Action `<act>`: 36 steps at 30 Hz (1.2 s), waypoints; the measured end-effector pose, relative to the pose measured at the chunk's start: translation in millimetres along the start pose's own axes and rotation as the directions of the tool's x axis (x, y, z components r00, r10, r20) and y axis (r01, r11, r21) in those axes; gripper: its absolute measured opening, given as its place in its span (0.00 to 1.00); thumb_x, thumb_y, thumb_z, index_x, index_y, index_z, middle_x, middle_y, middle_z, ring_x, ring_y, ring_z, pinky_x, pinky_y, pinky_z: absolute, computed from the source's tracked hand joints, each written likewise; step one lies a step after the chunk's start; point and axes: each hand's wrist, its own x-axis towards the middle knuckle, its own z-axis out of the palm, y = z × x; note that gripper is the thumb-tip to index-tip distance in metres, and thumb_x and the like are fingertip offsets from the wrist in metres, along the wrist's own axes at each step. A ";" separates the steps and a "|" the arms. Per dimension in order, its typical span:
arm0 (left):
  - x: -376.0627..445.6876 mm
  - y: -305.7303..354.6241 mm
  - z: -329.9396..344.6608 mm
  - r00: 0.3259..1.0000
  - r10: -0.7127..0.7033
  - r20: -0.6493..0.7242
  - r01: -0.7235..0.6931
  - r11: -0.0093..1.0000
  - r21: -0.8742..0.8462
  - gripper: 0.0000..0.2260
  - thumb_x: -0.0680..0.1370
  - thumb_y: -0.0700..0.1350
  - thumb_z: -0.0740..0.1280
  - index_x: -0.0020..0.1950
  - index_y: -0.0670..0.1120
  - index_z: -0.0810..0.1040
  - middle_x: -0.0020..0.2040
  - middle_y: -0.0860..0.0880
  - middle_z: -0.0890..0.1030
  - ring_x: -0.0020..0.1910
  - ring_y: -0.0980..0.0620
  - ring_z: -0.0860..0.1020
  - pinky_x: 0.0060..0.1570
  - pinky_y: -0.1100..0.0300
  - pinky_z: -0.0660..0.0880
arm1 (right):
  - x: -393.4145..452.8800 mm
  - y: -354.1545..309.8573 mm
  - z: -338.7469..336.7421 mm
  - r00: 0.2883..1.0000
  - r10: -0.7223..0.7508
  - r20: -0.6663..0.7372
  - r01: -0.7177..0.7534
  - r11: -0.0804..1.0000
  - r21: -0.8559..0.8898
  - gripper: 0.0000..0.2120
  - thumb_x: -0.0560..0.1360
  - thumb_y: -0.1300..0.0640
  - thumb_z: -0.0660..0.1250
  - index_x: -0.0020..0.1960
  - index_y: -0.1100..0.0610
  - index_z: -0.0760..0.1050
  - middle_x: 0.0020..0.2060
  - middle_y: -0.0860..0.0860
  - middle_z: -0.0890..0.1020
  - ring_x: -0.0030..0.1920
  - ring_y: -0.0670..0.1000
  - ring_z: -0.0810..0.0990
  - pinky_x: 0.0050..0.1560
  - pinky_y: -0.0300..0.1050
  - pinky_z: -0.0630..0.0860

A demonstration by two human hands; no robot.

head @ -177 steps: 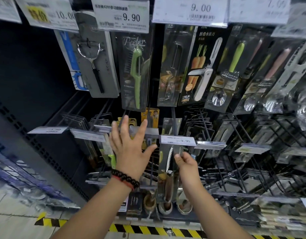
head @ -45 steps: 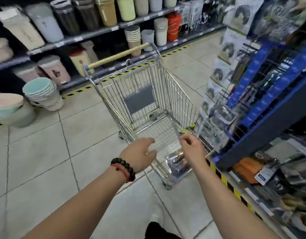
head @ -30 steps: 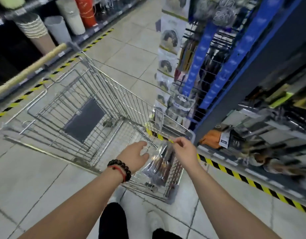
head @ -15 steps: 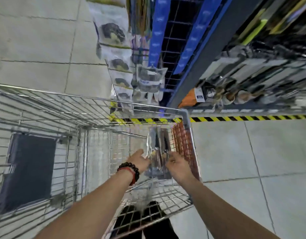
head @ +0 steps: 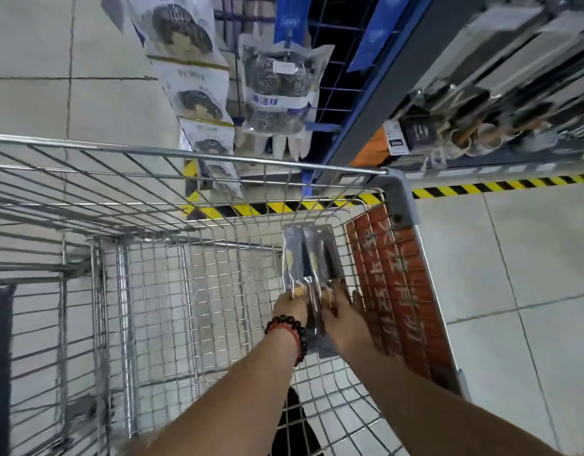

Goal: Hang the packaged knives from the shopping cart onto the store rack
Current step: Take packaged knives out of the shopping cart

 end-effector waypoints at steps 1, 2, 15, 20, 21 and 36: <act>6.8 -4.0 4.2 1.000 0.007 -0.028 -0.007 1.000 -0.014 0.07 0.78 0.44 0.65 0.55 0.47 0.78 0.52 0.48 0.81 0.46 0.49 0.79 0.52 0.55 0.75 | 0.3 1.9 2.0 1.000 -0.019 -0.005 0.019 0.999 0.049 0.24 0.83 0.53 0.56 0.77 0.42 0.55 0.55 0.53 0.80 0.39 0.44 0.76 0.44 0.37 0.75; 12.1 -7.3 7.7 0.998 0.016 -0.054 -0.017 1.000 -0.007 0.06 0.77 0.45 0.67 0.53 0.47 0.78 0.50 0.48 0.81 0.49 0.48 0.79 0.52 0.55 0.75 | 0.9 3.8 3.7 0.999 -0.043 -0.013 0.044 0.995 0.084 0.23 0.83 0.55 0.56 0.76 0.42 0.58 0.56 0.52 0.80 0.40 0.42 0.77 0.45 0.38 0.77; -8.6 -0.2 -8.0 0.977 0.144 -0.156 -0.144 0.990 0.007 0.14 0.79 0.34 0.57 0.41 0.53 0.69 0.38 0.52 0.72 0.34 0.57 0.69 0.32 0.63 0.65 | 11.9 10.0 -6.5 0.981 0.192 0.028 -0.194 0.962 0.191 0.14 0.69 0.60 0.76 0.51 0.56 0.74 0.39 0.50 0.81 0.37 0.47 0.79 0.36 0.38 0.76; -57.2 5.8 -49.9 0.993 0.092 -0.069 -0.092 0.996 0.002 0.12 0.80 0.35 0.60 0.62 0.45 0.72 0.54 0.51 0.76 0.55 0.50 0.74 0.58 0.56 0.71 | -32.2 -8.6 -31.7 0.988 0.157 -0.011 -0.153 0.973 0.172 0.17 0.68 0.57 0.78 0.48 0.55 0.72 0.40 0.50 0.78 0.34 0.42 0.73 0.31 0.35 0.71; -71.7 7.6 -57.5 0.993 0.093 -0.068 -0.092 0.996 0.022 0.14 0.80 0.35 0.61 0.66 0.45 0.71 0.61 0.49 0.75 0.62 0.47 0.72 0.64 0.53 0.69 | -43.2 -13.6 -36.0 0.989 0.145 -0.027 -0.138 0.974 0.179 0.18 0.68 0.55 0.77 0.51 0.55 0.72 0.40 0.50 0.79 0.34 0.42 0.73 0.31 0.35 0.70; -314.7 74.0 -73.5 0.886 0.461 0.052 -0.410 0.831 -0.377 0.06 0.80 0.49 0.64 0.57 0.52 0.74 0.44 0.54 0.82 0.42 0.55 0.80 0.38 0.61 0.73 | -249.7 -74.4 -142.8 0.950 -0.240 -0.198 0.311 0.720 0.620 0.20 0.64 0.61 0.81 0.54 0.55 0.78 0.42 0.49 0.86 0.42 0.45 0.85 0.44 0.39 0.81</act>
